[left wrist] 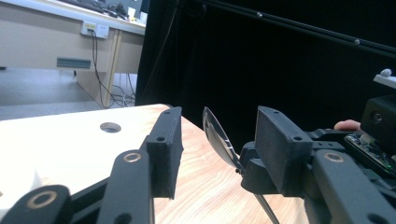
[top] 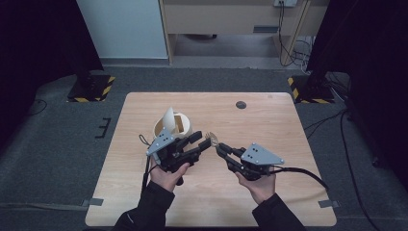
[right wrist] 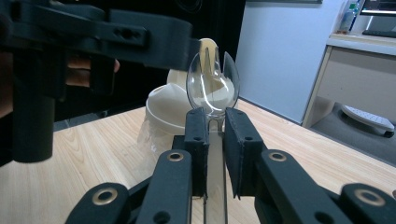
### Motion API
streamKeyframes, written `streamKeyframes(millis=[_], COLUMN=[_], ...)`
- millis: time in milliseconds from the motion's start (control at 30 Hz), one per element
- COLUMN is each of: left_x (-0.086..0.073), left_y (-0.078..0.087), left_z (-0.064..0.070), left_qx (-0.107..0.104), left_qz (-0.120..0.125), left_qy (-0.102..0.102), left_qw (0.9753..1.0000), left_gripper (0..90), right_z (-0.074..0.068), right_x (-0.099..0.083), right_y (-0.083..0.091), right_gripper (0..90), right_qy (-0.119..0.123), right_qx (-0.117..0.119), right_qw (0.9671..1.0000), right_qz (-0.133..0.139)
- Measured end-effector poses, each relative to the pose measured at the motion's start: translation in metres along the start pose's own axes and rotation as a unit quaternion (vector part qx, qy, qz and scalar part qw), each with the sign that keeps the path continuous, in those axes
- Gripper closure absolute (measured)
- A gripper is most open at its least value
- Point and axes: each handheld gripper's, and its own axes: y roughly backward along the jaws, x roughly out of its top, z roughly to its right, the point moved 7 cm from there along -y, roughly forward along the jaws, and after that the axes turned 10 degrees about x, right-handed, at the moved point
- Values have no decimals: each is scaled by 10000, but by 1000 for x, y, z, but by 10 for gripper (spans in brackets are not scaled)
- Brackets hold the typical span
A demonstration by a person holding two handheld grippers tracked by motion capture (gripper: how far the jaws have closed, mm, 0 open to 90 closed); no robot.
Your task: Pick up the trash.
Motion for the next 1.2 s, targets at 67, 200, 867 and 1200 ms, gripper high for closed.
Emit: streamKeyframes(millis=[67, 200, 867, 1200], left_x=[-2, -4, -4, 6], left_y=[-4, -7, -4, 22], left_z=[2, 4, 3, -13], left_qx=[-18, -61, -102, 43], left_qz=[-28, -50, -178, -38], left_qy=[31, 116, 141, -23], left_qw=[10000, 9999, 9997, 10000], left_gripper=[536, 563, 839, 840], right_z=[0, -1, -7, 1], right_x=[0, 0, -2, 3], right_y=[0, 0, -5, 7], right_gripper=[800, 800, 797, 623], right_qy=[8, 14, 37, -210], right_qx=[10, 23, 126, 81], right_qw=[10000, 10000, 9999, 9994], right_qz=[15, 23, 17, 245])
